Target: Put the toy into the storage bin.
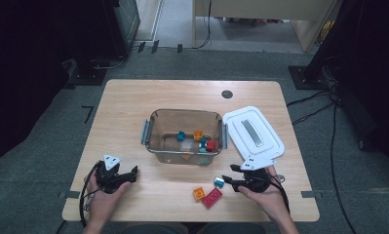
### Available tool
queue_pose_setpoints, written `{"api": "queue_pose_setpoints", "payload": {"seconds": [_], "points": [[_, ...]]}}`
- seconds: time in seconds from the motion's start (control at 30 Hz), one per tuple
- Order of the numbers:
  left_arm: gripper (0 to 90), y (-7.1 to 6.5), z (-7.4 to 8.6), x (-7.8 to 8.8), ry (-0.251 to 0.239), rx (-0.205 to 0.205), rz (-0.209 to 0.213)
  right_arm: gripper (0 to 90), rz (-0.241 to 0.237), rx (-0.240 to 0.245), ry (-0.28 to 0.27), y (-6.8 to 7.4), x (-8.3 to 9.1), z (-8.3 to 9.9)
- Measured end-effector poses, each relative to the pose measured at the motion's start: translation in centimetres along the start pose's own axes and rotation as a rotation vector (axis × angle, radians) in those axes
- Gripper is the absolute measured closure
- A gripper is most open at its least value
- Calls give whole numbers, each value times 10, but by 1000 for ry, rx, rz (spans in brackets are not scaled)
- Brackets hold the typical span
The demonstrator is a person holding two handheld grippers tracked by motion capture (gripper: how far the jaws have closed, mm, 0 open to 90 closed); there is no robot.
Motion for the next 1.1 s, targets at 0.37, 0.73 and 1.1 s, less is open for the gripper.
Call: {"api": "queue_pose_setpoints", "payload": {"seconds": [0.37,0.73,1.1], "points": [[132,0,0,0,0,0,0,561,-32,70,105,11,-20,19],[132,0,0,0,0,0,0,625,-13,117,150,11,-30,26],[132,0,0,0,0,0,0,679,19,88,139,2,-25,24]]}}
Point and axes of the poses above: each handheld gripper's, and its own axes: x roughly backward along the jaws, z roughly out of its underside, y roughly to its left, the point moved 6 cm from there along -x, roughly forward along the jaws, and after that the axes turned 6 degrees about -y, right-handed, at the moved point
